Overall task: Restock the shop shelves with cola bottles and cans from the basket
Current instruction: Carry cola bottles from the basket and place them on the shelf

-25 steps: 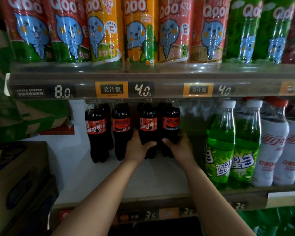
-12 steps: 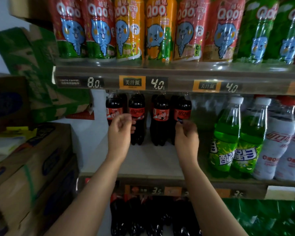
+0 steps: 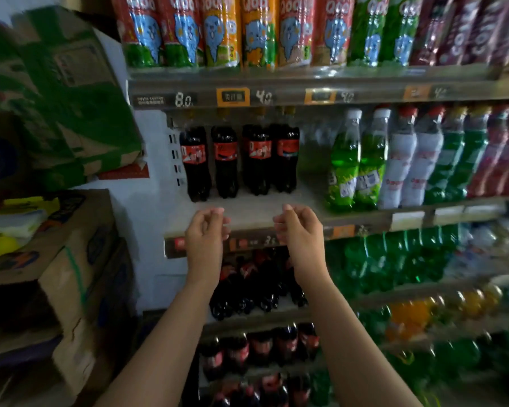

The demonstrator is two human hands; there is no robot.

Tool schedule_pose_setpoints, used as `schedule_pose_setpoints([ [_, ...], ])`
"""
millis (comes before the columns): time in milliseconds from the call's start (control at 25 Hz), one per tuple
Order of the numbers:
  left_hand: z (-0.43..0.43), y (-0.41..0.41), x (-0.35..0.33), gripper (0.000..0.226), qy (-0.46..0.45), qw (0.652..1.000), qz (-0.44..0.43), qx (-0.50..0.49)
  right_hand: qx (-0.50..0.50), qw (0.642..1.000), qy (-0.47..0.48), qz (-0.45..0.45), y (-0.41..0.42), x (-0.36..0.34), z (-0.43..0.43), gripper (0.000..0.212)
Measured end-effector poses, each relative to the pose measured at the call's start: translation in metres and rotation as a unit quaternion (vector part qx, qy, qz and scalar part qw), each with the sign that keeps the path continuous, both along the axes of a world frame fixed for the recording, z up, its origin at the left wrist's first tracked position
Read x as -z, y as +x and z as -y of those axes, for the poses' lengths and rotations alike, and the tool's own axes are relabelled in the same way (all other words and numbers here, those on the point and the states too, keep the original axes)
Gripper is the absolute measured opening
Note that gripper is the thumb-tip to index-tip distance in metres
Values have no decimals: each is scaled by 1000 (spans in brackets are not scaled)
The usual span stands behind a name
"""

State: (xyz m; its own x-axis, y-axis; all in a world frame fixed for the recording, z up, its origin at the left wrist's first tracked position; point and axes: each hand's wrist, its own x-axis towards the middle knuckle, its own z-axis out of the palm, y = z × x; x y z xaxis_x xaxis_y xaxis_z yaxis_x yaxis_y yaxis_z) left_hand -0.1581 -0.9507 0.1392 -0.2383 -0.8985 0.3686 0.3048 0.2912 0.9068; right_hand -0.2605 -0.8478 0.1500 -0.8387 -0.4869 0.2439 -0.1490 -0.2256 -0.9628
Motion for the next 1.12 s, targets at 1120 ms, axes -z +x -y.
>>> schedule_pose_setpoints([
  [1120,-480,292,98,24,15,986,136,94,49,996,22,77,327,86,-485,21],
])
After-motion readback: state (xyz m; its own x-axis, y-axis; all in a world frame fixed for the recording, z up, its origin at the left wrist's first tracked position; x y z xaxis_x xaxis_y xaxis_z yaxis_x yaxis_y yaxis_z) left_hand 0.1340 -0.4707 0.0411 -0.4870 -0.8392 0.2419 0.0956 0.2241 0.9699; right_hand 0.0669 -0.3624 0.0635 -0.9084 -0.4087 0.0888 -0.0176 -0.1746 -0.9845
